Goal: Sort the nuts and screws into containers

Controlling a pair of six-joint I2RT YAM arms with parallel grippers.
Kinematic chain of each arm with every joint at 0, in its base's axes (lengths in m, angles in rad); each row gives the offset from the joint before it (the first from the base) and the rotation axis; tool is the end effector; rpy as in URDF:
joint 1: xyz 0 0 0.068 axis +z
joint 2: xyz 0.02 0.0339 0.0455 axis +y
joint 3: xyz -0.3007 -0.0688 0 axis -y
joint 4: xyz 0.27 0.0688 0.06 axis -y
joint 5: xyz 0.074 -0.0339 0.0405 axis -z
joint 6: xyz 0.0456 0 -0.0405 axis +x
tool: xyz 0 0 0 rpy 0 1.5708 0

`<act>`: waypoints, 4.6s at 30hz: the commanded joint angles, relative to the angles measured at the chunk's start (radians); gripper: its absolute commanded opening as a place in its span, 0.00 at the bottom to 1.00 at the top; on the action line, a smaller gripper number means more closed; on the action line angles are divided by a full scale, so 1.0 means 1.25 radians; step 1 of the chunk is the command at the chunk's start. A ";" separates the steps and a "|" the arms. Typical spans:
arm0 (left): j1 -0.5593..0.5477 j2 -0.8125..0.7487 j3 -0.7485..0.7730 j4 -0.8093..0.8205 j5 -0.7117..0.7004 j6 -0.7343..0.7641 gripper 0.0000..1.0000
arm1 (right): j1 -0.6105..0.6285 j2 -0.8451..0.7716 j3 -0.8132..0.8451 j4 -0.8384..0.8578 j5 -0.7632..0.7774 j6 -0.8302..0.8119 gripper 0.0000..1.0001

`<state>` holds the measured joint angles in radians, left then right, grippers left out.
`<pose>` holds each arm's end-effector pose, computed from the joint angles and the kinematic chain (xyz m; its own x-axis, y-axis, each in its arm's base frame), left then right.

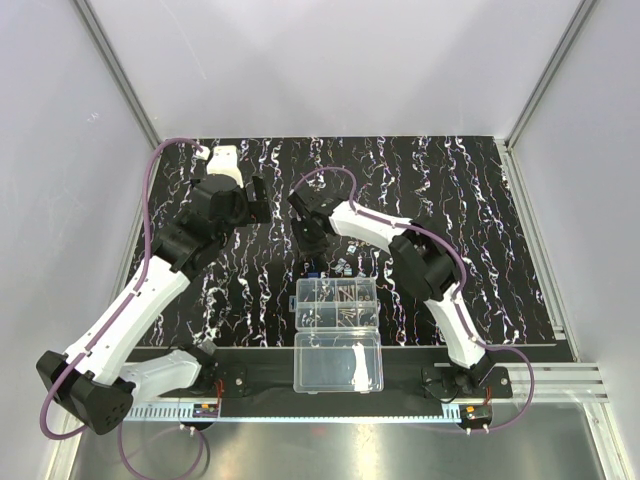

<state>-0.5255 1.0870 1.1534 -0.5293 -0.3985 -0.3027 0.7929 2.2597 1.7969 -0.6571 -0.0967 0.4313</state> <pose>0.2246 -0.1098 0.4057 -0.4170 -0.0758 -0.9057 0.0395 0.9941 -0.1013 0.3699 0.3818 0.1713 -0.8826 -0.3030 -0.3595 -0.4069 0.8754 0.2611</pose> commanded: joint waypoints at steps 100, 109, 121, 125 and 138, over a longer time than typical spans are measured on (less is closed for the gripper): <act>-0.003 -0.011 0.034 0.020 -0.017 0.004 0.99 | 0.081 -0.324 -0.262 -0.074 0.041 -0.021 0.38; -0.003 -0.017 0.036 0.018 -0.032 0.005 0.99 | 0.040 -0.318 -0.165 -0.088 0.113 -0.032 0.53; -0.002 -0.030 0.025 0.032 -0.024 0.007 0.99 | -0.010 -0.074 0.076 -0.112 0.249 -0.054 0.51; -0.003 -0.030 0.023 0.033 -0.026 0.008 0.99 | -0.045 -0.087 0.039 -0.112 0.225 -0.030 0.51; -0.002 -0.002 0.023 0.031 -0.022 0.008 0.99 | -0.069 -0.198 -0.189 -0.044 0.160 -0.055 0.59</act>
<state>-0.5255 1.0729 1.1568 -0.5289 -0.4194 -0.2920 0.6998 2.0506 1.5650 -0.7441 0.1188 0.3695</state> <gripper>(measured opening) 0.988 0.583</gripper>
